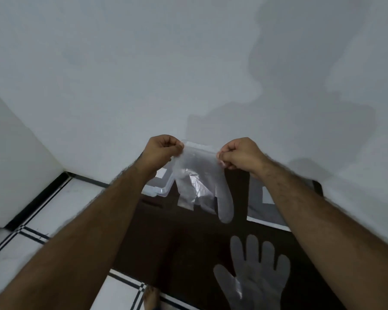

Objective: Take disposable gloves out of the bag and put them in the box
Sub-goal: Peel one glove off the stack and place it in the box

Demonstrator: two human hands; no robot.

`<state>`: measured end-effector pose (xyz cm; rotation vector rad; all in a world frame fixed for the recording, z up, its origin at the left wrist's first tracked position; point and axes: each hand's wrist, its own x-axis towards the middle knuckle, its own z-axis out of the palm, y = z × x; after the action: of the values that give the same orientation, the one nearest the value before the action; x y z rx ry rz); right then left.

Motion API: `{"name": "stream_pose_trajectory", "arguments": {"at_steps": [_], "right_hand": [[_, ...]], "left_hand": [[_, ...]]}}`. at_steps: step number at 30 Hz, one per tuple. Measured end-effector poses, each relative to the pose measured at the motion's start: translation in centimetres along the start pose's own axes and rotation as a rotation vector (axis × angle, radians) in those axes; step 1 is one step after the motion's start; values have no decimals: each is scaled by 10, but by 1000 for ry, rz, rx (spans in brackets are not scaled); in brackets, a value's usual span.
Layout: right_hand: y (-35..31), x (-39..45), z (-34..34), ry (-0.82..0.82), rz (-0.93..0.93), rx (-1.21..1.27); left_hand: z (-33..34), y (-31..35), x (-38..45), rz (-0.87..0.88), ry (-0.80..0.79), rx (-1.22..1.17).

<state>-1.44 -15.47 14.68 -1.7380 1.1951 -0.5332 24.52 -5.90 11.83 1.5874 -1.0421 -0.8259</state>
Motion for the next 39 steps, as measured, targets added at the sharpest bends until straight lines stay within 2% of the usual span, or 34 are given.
{"name": "stream_pose_trajectory", "arguments": {"at_steps": [10, 16, 21, 24, 26, 29, 32, 39], "right_hand": [[-63, 133, 102, 107, 59, -164], [-101, 189, 120, 245, 3, -191], [-135, 205, 117, 373, -197, -309], [-142, 188, 125, 398, -379, -325], [-137, 169, 136, 401, -486, -336], [-116, 149, 158, 341, -550, -405], [-87, 146, 181, 270, -560, -493], [-22, 167, 228, 26, -410, -577]], "left_hand": [[-108, -41, 157, 16, -167, 148], [-133, -37, 237, 102, -149, 240], [-154, -14, 266, 337, -52, 183], [-172, -8, 251, 556, -7, 126], [-184, -16, 231, 675, 14, 171], [-200, -46, 205, 773, -32, 313], [-208, -92, 190, 791, -146, 519], [-197, -182, 194, 847, -461, 741]]}}
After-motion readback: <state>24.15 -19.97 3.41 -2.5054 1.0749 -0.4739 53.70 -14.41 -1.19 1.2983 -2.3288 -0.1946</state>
